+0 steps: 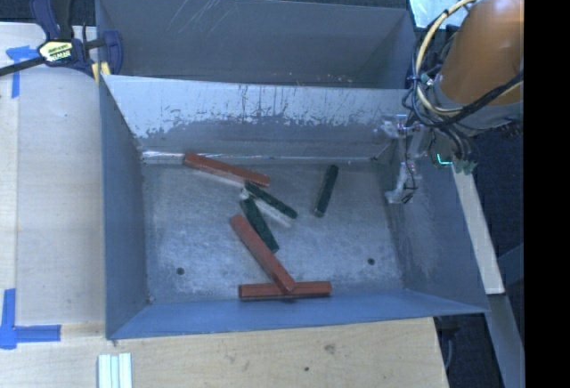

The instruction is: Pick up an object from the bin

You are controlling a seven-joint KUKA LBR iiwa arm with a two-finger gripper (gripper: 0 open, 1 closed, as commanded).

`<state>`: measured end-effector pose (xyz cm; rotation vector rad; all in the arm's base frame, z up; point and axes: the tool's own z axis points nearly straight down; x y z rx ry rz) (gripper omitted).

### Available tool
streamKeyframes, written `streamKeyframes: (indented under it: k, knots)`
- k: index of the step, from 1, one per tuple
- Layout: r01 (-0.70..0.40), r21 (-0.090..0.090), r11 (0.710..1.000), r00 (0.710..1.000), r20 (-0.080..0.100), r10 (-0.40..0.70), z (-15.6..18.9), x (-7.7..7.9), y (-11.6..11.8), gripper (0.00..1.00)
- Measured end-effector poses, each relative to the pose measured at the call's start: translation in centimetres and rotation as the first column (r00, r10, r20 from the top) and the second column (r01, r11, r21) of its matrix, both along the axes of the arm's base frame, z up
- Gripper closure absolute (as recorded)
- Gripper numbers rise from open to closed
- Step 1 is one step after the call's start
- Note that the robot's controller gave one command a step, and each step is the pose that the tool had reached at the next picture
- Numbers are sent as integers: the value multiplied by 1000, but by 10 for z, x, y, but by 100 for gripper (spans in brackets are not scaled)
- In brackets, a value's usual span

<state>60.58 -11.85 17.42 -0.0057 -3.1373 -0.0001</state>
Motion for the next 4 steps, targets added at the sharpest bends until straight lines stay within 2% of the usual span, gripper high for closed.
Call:
streamKeyframes:
  k: [1,2,3,4]
  knots:
    - [-130,3,992,992,1,130,-71,6,49,0]
    - [-313,1,950,950,2,313,-105,17,52,0]
    - [-516,-2,857,857,4,516,-96,-18,27,0]
    - [-426,-1,905,904,12,426,-103,15,61,0]
